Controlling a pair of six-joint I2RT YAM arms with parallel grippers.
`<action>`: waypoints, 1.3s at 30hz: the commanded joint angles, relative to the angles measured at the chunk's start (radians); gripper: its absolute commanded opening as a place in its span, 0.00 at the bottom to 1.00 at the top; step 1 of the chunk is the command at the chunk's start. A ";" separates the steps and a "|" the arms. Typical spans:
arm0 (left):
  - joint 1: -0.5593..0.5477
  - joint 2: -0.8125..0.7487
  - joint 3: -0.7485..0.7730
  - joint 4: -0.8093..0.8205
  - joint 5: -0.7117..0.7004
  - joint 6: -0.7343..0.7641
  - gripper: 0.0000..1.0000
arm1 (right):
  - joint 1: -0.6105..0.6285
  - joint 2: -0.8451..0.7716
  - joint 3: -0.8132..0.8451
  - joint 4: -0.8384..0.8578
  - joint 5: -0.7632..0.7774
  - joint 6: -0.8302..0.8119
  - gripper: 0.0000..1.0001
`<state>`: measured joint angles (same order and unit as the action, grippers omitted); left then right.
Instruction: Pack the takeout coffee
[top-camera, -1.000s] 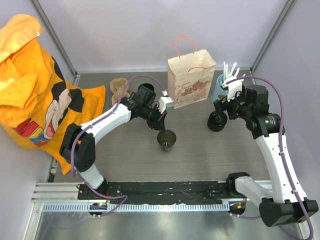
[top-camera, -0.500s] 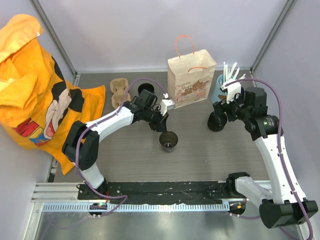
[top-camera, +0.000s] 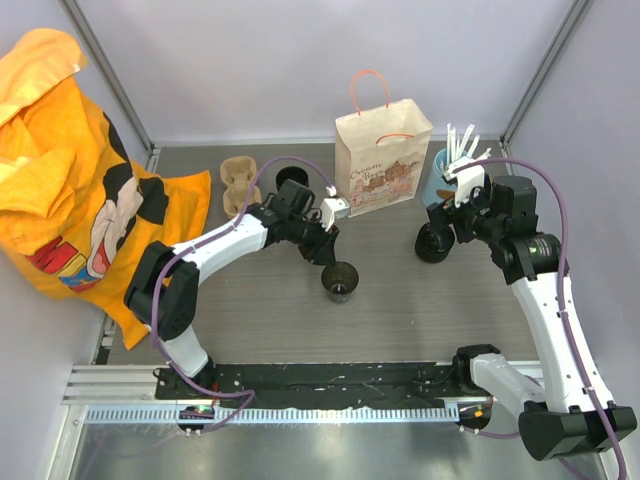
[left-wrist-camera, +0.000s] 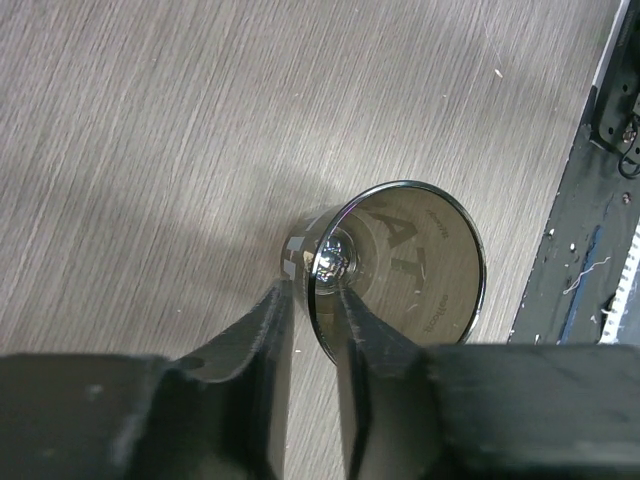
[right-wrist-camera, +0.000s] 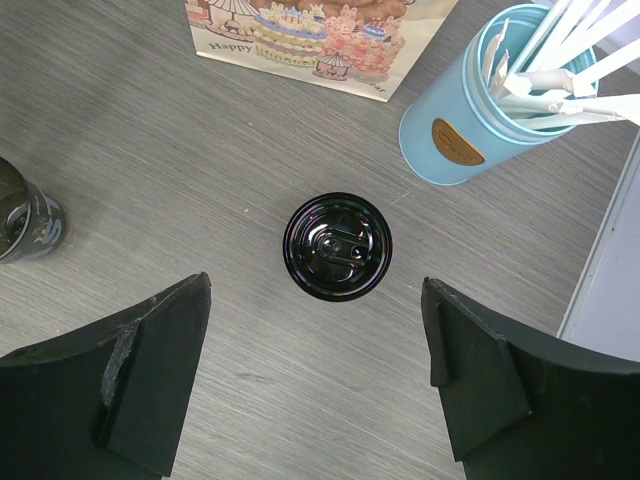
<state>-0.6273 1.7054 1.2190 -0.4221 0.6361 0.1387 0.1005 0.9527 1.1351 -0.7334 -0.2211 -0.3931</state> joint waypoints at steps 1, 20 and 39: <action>-0.005 -0.018 0.020 0.026 -0.004 0.010 0.32 | -0.002 -0.014 0.006 0.039 0.012 0.003 0.90; -0.002 -0.176 0.154 -0.093 -0.059 0.042 0.64 | -0.087 0.159 -0.162 0.158 0.192 -0.085 0.79; 0.046 -0.328 0.089 -0.090 -0.125 0.050 0.67 | -0.148 0.408 -0.132 0.264 0.085 -0.073 0.62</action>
<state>-0.5919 1.4059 1.3205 -0.5423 0.5201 0.1875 -0.0433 1.3552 0.9688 -0.5343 -0.0921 -0.4721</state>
